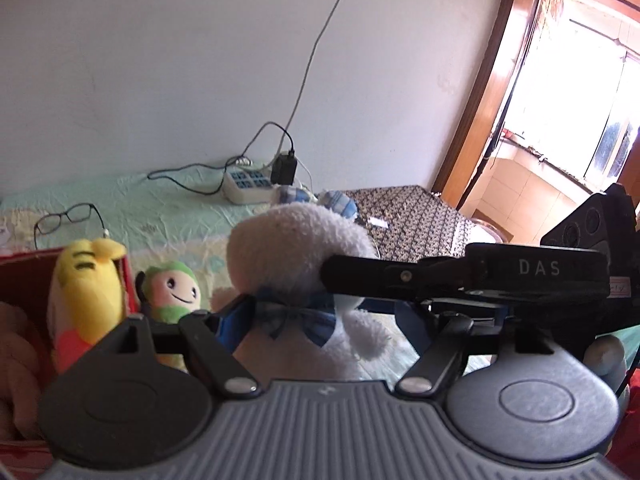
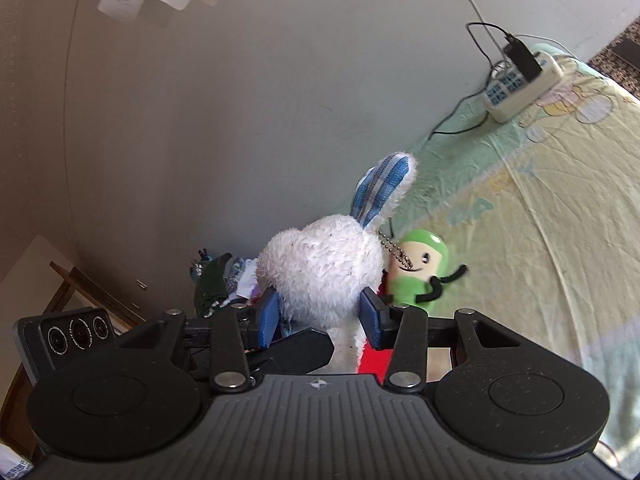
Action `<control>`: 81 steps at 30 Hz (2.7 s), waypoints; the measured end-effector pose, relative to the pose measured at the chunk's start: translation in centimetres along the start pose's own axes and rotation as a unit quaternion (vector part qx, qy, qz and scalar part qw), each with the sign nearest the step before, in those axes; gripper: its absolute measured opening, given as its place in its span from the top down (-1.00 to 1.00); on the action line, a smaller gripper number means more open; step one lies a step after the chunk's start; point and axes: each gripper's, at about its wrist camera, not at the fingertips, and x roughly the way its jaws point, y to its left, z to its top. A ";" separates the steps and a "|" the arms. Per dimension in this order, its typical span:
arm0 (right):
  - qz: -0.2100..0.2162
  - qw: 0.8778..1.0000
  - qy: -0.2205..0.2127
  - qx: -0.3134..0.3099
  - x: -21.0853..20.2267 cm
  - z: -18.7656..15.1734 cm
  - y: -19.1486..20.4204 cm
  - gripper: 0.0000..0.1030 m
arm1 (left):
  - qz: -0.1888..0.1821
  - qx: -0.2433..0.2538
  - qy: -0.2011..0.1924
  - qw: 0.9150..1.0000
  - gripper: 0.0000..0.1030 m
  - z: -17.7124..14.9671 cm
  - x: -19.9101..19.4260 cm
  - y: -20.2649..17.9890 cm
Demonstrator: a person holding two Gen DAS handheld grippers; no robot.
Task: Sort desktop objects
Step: 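Carry the white bunny with both tools over the red box, then lower the white bunny into the box beside the teddy bear, open both tools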
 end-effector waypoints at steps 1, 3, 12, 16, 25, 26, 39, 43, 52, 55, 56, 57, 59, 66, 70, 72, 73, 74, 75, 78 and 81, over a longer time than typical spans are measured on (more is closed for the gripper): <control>0.007 1.000 -0.004 -0.005 0.4 0.0 0.8 0.11 | 0.003 0.002 -0.010 1.000 -0.51 0.2 -1.1 0.6; 0.024 1.000 -0.010 -0.016 1.4 -0.1 2.4 0.11 | 0.012 0.007 -0.026 1.000 -0.52 0.5 -2.8 1.6; 0.083 0.996 0.014 -0.039 8.5 -1.8 6.9 0.11 | 0.070 -0.002 -0.059 0.996 -0.54 -0.2 -8.7 7.4; 0.102 0.993 0.042 -0.044 12.2 -2.9 8.4 0.11 | 0.105 -0.019 -0.061 0.992 -0.54 -1.0 -10.4 10.5; 0.124 0.984 0.125 -0.037 19.9 -5.9 10.0 0.11 | 0.169 -0.076 -0.034 0.982 -0.54 -3.9 -12.8 17.5; 0.123 0.982 0.135 -0.038 20.4 -6.2 10.2 0.11 | 0.173 -0.084 -0.029 0.981 -0.54 -4.2 -12.7 18.2; 0.104 0.978 0.178 -0.018 24.4 -7.2 9.7 0.11 | 0.203 -0.100 0.007 0.974 -0.53 -6.0 -10.9 21.8; 0.078 0.980 0.179 -0.030 24.8 -7.6 9.2 0.15 | 0.203 -0.099 0.021 0.974 -0.53 -6.5 -10.0 22.2; 0.045 0.986 0.159 -0.025 23.9 -8.0 8.4 0.10 | 0.207 -0.090 0.038 0.974 -0.53 -7.0 -9.1 22.3; 0.043 0.988 0.146 -0.035 22.8 -7.8 8.7 0.11 | 0.204 -0.088 0.038 0.974 -0.54 -6.9 -9.5 22.1; 0.043 0.988 0.145 -0.041 22.5 -7.8 8.8 0.12 | 0.203 -0.087 0.038 0.975 -0.54 -6.8 -9.7 22.0; 0.041 0.987 0.145 -0.047 22.2 -7.8 9.0 0.12 | 0.202 -0.085 0.039 0.975 -0.54 -6.8 -9.9 21.9; 0.036 0.986 0.151 -0.058 22.2 -8.0 9.4 0.18 | 0.201 -0.084 0.040 0.975 -0.54 -6.9 -10.3 21.8; 0.009 0.984 0.168 -0.062 23.7 -8.6 9.1 0.53 | 0.200 -0.092 0.046 0.974 -0.54 -7.0 -10.2 22.2; 0.001 0.983 0.172 -0.071 25.0 -8.8 9.1 0.61 | 0.206 -0.098 0.054 0.972 -0.52 -7.0 -9.2 22.7; -0.006 0.982 0.174 -0.069 25.7 -8.9 8.9 0.61 | 0.207 -0.099 0.056 0.972 -0.53 -6.9 -9.0 23.1; -0.003 0.982 0.175 -0.063 25.9 -8.9 8.7 0.59 | 0.207 -0.098 0.056 0.972 -0.53 -6.9 -8.9 23.2; 0.003 0.982 0.178 -0.056 25.9 -8.8 8.4 0.58 | 0.206 -0.098 0.058 0.972 -0.54 -6.8 -8.8 23.3; 0.006 0.982 0.182 -0.053 25.9 -8.8 8.2 0.58 | 0.205 -0.099 0.059 0.972 -0.55 -6.9 -8.7 23.4; 0.007 0.979 0.196 -0.051 25.8 -8.9 7.8 0.57 | 0.203 -0.101 0.071 0.971 -0.58 -7.0 -8.1 23.5; 0.008 0.979 0.197 -0.057 25.4 -9.2 7.8 0.56 | 0.206 -0.095 0.074 0.971 -0.63 -7.0 -7.7 23.3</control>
